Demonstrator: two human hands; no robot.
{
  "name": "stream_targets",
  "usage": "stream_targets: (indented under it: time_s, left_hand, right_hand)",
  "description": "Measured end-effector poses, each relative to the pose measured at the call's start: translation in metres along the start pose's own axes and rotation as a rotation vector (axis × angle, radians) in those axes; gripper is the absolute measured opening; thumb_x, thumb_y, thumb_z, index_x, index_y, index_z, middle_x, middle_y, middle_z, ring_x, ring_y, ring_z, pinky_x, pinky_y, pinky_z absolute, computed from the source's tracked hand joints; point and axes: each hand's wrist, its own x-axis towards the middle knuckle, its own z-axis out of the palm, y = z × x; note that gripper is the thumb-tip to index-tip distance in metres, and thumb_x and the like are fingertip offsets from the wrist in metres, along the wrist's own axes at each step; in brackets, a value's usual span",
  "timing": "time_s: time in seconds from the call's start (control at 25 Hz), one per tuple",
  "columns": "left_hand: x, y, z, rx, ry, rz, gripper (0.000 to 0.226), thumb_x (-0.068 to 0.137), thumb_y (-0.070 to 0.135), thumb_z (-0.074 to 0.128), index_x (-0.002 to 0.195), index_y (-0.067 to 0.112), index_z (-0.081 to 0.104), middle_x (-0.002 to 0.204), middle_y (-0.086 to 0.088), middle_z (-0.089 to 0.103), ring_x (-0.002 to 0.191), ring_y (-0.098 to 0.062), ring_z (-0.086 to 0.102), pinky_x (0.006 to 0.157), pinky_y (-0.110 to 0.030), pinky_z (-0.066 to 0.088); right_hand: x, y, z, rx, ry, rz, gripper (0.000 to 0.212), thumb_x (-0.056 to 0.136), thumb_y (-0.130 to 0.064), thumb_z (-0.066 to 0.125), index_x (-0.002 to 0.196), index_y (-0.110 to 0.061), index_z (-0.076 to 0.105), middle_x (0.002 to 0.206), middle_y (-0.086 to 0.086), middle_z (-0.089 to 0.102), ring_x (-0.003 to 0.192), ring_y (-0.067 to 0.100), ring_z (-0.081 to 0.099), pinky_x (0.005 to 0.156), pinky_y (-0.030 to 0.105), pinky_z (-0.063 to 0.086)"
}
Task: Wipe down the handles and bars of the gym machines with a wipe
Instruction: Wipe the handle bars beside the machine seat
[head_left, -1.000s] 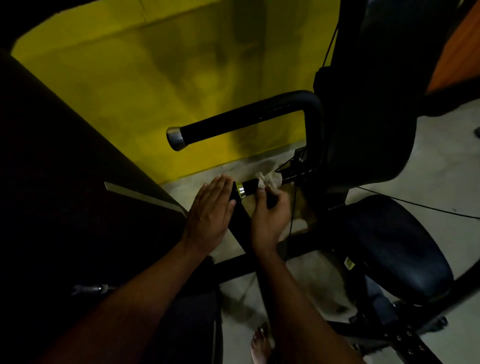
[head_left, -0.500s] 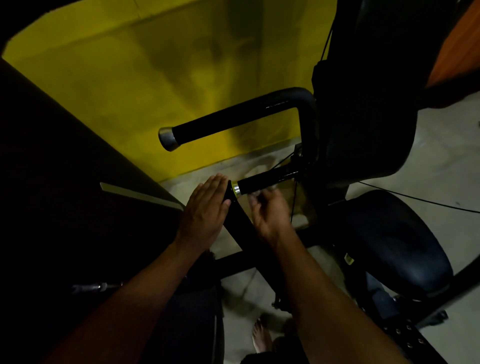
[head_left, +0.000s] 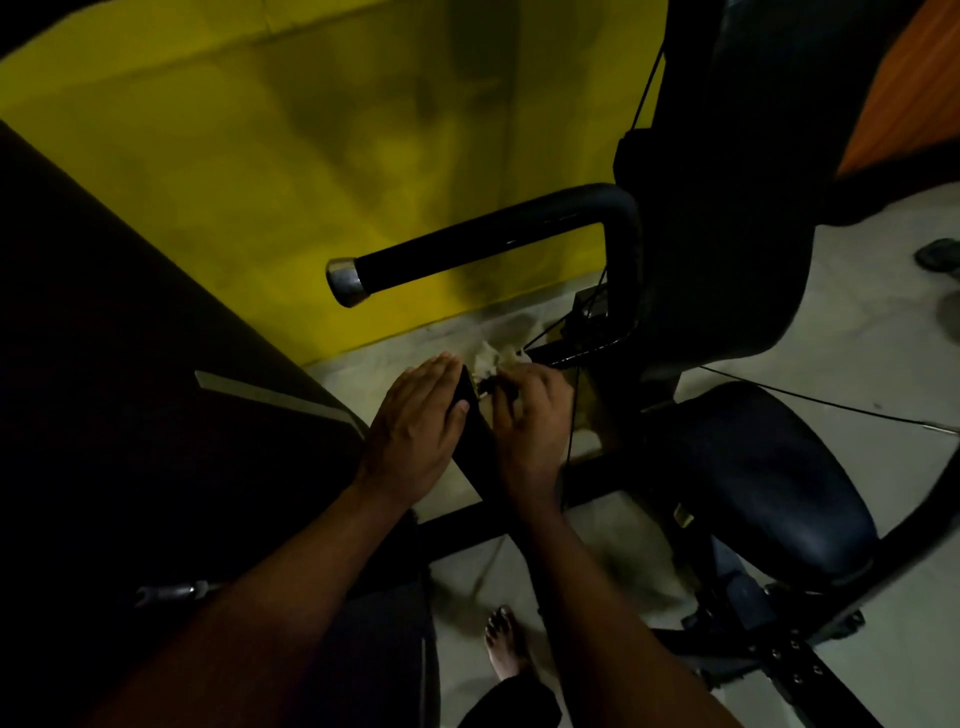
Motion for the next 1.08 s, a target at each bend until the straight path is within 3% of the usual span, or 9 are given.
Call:
stream_targets:
  time_s: [0.12, 0.2, 0.36, 0.48, 0.6, 0.72, 0.84, 0.96, 1.08]
  left_hand:
    - [-0.001, -0.001, 0.001, -0.002, 0.007, 0.001, 0.053, 0.101, 0.034, 0.035, 0.143, 0.002, 0.044, 0.147, -0.013, 0.046, 0.138, -0.023, 0.041, 0.118, -0.038, 0.025]
    - [-0.001, 0.001, 0.001, 0.004, 0.021, -0.01, 0.053, 0.101, 0.033, 0.036, 0.143, 0.002, 0.045, 0.147, -0.013, 0.046, 0.137, -0.024, 0.042, 0.118, -0.04, 0.026]
    - [0.001, 0.005, 0.001, -0.002, 0.032, -0.015, 0.053, 0.1, 0.032, 0.037, 0.142, 0.001, 0.045, 0.146, -0.015, 0.047, 0.136, -0.025, 0.044, 0.116, -0.043, 0.028]
    - [0.001, 0.002, 0.001, 0.011, 0.03, 0.004, 0.053, 0.1, 0.031, 0.037, 0.141, 0.0, 0.046, 0.145, -0.015, 0.048, 0.135, -0.025, 0.044, 0.115, -0.045, 0.03]
    - [0.001, 0.002, -0.001, 0.015, 0.031, 0.01, 0.052, 0.099, 0.03, 0.038, 0.14, 0.0, 0.047, 0.144, -0.015, 0.049, 0.135, -0.025, 0.045, 0.114, -0.046, 0.031]
    - [0.002, 0.003, -0.002, 0.012, 0.038, 0.016, 0.052, 0.099, 0.03, 0.039, 0.14, 0.0, 0.048, 0.143, -0.015, 0.051, 0.134, -0.025, 0.046, 0.114, -0.045, 0.032]
    - [0.003, 0.002, -0.001, 0.014, 0.027, 0.011, 0.051, 0.099, 0.031, 0.039, 0.141, 0.002, 0.048, 0.143, -0.013, 0.051, 0.134, -0.024, 0.046, 0.115, -0.043, 0.031]
    - [0.005, 0.003, 0.001, 0.015, 0.036, 0.016, 0.05, 0.099, 0.03, 0.041, 0.139, 0.002, 0.05, 0.141, -0.013, 0.053, 0.132, -0.023, 0.048, 0.114, -0.044, 0.032]
    - [0.007, 0.004, 0.003, 0.021, 0.045, 0.041, 0.049, 0.099, 0.03, 0.041, 0.138, 0.002, 0.05, 0.141, -0.012, 0.053, 0.132, -0.022, 0.048, 0.114, -0.046, 0.031]
  right_hand:
    - [0.02, 0.013, -0.018, -0.203, -0.139, -0.247, 0.031, 0.09, -0.029, 0.057, 0.103, -0.006, 0.072, 0.106, 0.012, 0.065, 0.104, 0.024, 0.051, 0.086, 0.029, 0.043]
    - [0.027, 0.025, -0.033, -0.299, -0.222, -0.381, 0.025, 0.091, -0.021, 0.063, 0.109, -0.006, 0.071, 0.112, 0.012, 0.064, 0.109, 0.027, 0.05, 0.09, 0.035, 0.047]
    - [0.035, 0.028, -0.039, -0.432, -0.168, -0.197, 0.029, 0.087, -0.006, 0.067, 0.116, -0.006, 0.069, 0.118, 0.013, 0.064, 0.113, 0.03, 0.051, 0.088, 0.039, 0.051]
    - [0.053, 0.022, -0.041, -0.511, -0.325, -0.43, 0.027, 0.087, -0.003, 0.058, 0.112, -0.004, 0.067, 0.112, 0.015, 0.065, 0.104, 0.032, 0.056, 0.079, 0.037, 0.053]
    - [0.081, 0.003, -0.041, -0.578, -0.518, -0.317, 0.021, 0.089, -0.006, 0.06, 0.11, -0.008, 0.064, 0.11, 0.012, 0.062, 0.106, 0.03, 0.054, 0.078, 0.036, 0.052]
    - [0.106, -0.005, -0.037, -0.67, -0.775, -0.417, 0.022, 0.092, -0.007, 0.057, 0.114, -0.01, 0.06, 0.111, 0.011, 0.061, 0.107, 0.027, 0.054, 0.081, 0.036, 0.054]
    - [0.122, -0.009, -0.036, -0.75, -0.809, -0.346, 0.017, 0.094, -0.008, 0.057, 0.111, -0.009, 0.059, 0.107, 0.012, 0.063, 0.105, 0.027, 0.057, 0.086, 0.04, 0.055]
    - [0.118, -0.02, -0.039, -0.754, -0.846, -0.386, 0.019, 0.094, -0.011, 0.058, 0.113, -0.011, 0.059, 0.111, 0.01, 0.06, 0.108, 0.026, 0.054, 0.086, 0.035, 0.052]
    - [0.11, -0.013, -0.055, -0.868, -0.634, -0.422, 0.023, 0.088, -0.015, 0.064, 0.111, -0.013, 0.062, 0.108, 0.009, 0.061, 0.104, 0.027, 0.052, 0.084, 0.036, 0.047]
